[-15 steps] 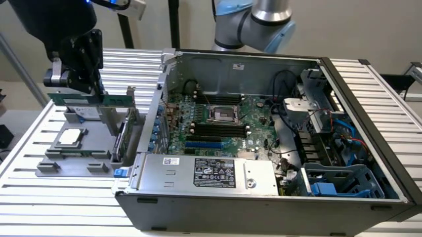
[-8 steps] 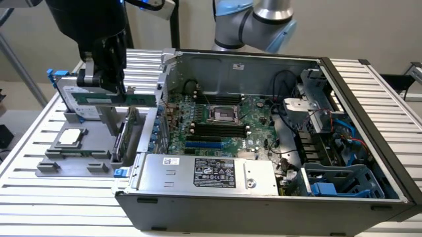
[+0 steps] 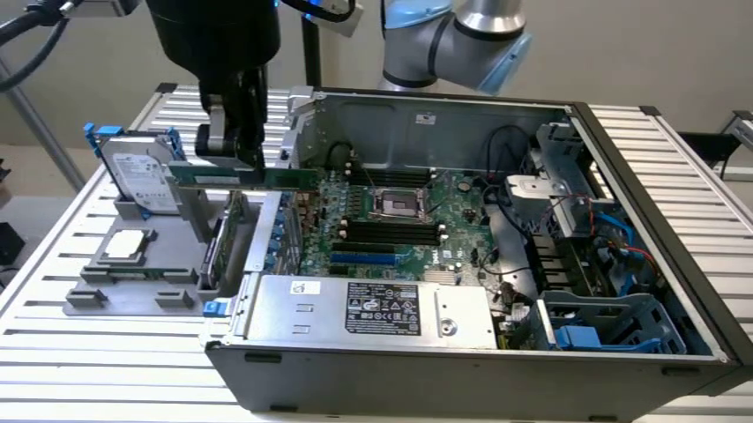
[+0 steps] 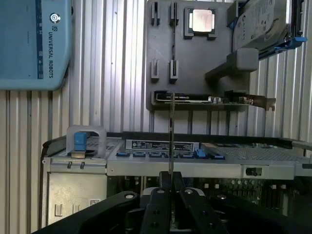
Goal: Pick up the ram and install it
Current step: 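Pick up the ram and move it above insertion slot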
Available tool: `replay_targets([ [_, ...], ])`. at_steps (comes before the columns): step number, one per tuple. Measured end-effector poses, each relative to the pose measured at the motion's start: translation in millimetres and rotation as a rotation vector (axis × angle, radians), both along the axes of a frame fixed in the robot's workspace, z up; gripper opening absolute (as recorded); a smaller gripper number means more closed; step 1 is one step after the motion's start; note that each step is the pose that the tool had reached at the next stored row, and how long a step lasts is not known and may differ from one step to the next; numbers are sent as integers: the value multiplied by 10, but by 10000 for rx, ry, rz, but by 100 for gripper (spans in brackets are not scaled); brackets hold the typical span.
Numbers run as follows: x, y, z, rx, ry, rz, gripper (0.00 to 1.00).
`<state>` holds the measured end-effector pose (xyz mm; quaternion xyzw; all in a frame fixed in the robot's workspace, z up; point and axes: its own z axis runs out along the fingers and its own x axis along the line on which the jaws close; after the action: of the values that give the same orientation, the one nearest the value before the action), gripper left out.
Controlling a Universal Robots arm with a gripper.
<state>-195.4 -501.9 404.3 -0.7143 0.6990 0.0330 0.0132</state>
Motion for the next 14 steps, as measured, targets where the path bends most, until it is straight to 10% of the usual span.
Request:
replay_targets([
  [14, 636, 21, -15, 3, 0, 0, 14],
])
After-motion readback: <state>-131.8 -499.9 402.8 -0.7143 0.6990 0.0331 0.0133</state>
